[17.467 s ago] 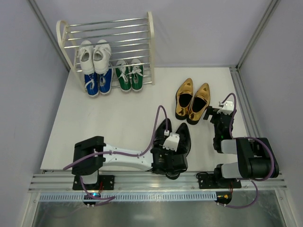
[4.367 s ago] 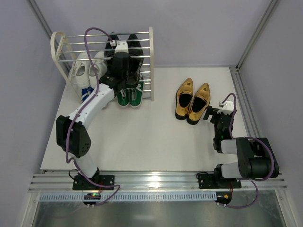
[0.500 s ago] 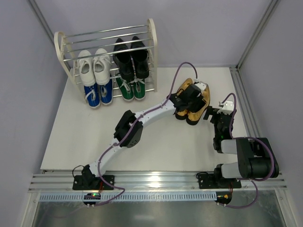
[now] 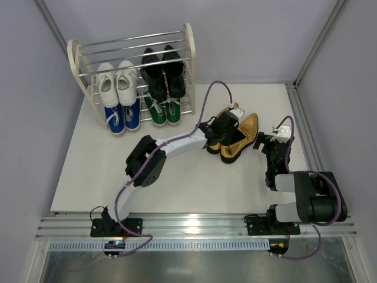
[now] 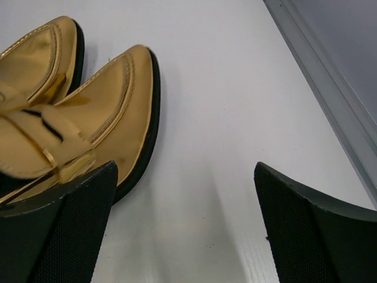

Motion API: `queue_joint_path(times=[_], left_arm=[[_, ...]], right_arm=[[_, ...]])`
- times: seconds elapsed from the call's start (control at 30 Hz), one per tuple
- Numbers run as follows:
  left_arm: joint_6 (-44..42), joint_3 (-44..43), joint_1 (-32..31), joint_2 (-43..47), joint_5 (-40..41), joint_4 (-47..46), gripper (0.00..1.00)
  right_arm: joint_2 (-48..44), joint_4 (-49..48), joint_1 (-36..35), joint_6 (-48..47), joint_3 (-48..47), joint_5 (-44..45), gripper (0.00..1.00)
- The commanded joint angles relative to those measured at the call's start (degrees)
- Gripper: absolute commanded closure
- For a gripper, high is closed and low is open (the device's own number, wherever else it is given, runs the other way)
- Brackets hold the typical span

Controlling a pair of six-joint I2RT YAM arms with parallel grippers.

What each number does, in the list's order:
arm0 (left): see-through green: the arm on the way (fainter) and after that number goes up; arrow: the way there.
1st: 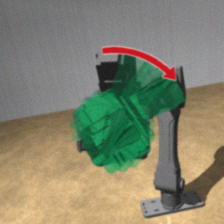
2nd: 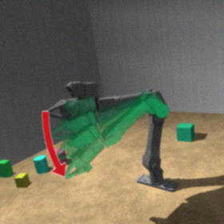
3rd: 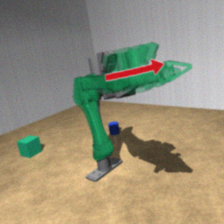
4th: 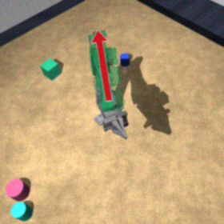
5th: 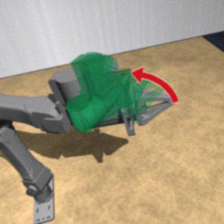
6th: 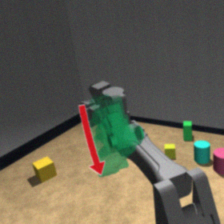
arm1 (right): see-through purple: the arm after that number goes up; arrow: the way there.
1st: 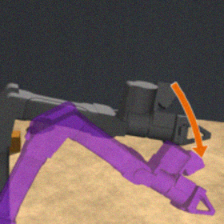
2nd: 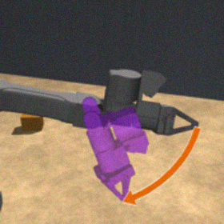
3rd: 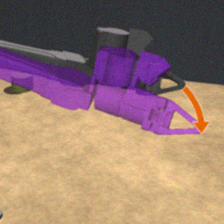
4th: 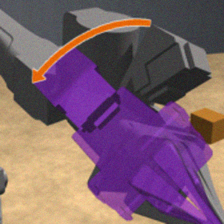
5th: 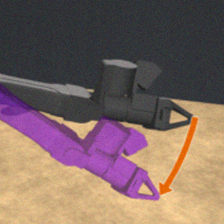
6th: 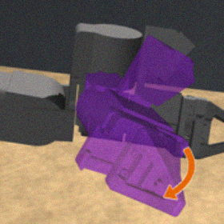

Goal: Place and organize the shoes onto the shoe shelf

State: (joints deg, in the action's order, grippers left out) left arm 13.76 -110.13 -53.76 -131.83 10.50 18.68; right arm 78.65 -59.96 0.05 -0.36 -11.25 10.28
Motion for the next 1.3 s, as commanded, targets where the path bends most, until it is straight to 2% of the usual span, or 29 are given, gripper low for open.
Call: queue_joint_path(times=[0.0, 0.1, 0.23, 0.27, 0.37, 0.53, 0.6, 0.63, 0.7, 0.73, 0.8, 0.87, 0.9, 1.0, 1.03, 1.13, 1.27], left_arm=[[2.06, 10.09, -0.74, 8.50, 0.92, 8.74, 1.00], [4.60, 19.13, -1.26, 15.01, 1.88, 9.10, 1.00], [8.99, 33.90, -2.32, 27.46, 8.12, 5.85, 1.00], [9.96, 40.10, -2.32, 29.94, 10.39, 4.71, 1.00], [12.08, 48.30, -2.32, 38.62, 12.08, 4.88, 1.00], [12.34, 51.94, -3.02, 44.73, 9.36, 7.60, 0.98], [11.99, 51.86, -3.63, 44.38, 8.84, 8.39, 0.87], [11.91, 51.85, -3.81, 44.29, 8.40, 8.13, 0.73], [11.73, 51.85, -3.90, 43.68, 7.26, 7.26, 0.60], [11.64, 52.03, -3.90, 43.50, 5.95, 6.12, 0.47], [11.29, 52.03, -3.90, 42.54, 4.80, 5.49, 0.42], [11.11, 51.85, -3.90, 41.92, 4.35, 5.49, 0.42], [11.03, 51.94, -3.90, 41.57, 4.26, 5.49, 0.42], [11.11, 52.47, -3.90, 40.69, 2.25, 5.49, 0.56], [11.29, 52.56, -3.90, 39.82, 1.81, 5.75, 0.74], [11.90, 53.17, -3.90, 38.84, 0.22, 7.07, 0.99], [12.96, 55.63, -3.99, 40.15, 0.48, 6.99, 1.00]], right_arm=[[-0.43, -4.37, -0.05, -0.34, -0.27, -0.09, 0.03], [-0.43, -4.37, -0.05, -0.43, -0.36, 0.00, 0.03], [-0.52, -4.28, -0.05, -0.34, -0.27, -0.09, 0.03], [-0.43, -4.37, -0.05, -0.34, -0.27, -0.09, 0.03], [-0.52, -4.37, -0.05, -0.34, -0.27, -0.17, 0.03], [-0.43, -4.37, -0.05, -0.34, -0.36, 0.00, 0.03], [-0.43, -4.37, -0.05, -0.34, -0.27, -0.18, 0.03], [-0.43, -4.20, -0.05, -0.34, -0.36, -0.09, 0.03], [-0.43, -4.37, -0.05, -0.34, -0.36, -0.09, 0.03], [-0.43, -4.37, -0.05, -0.34, -0.27, -0.18, 0.03], [-0.43, -4.37, -0.05, -0.34, -0.36, -0.09, 0.03], [-0.43, -4.37, -0.05, -0.34, -0.36, 0.00, 0.03], [-0.52, -4.37, -0.05, -0.34, -0.27, -0.09, 0.03], [-0.52, -4.28, -0.05, -0.34, -0.36, -0.09, 0.03], [-0.43, -4.28, -0.05, -0.34, -0.27, -0.09, 0.03], [-0.43, -4.37, -0.05, -0.34, -0.27, 0.00, 0.03], [-0.52, -4.37, -0.05, -0.34, -0.36, -0.09, 0.03]])
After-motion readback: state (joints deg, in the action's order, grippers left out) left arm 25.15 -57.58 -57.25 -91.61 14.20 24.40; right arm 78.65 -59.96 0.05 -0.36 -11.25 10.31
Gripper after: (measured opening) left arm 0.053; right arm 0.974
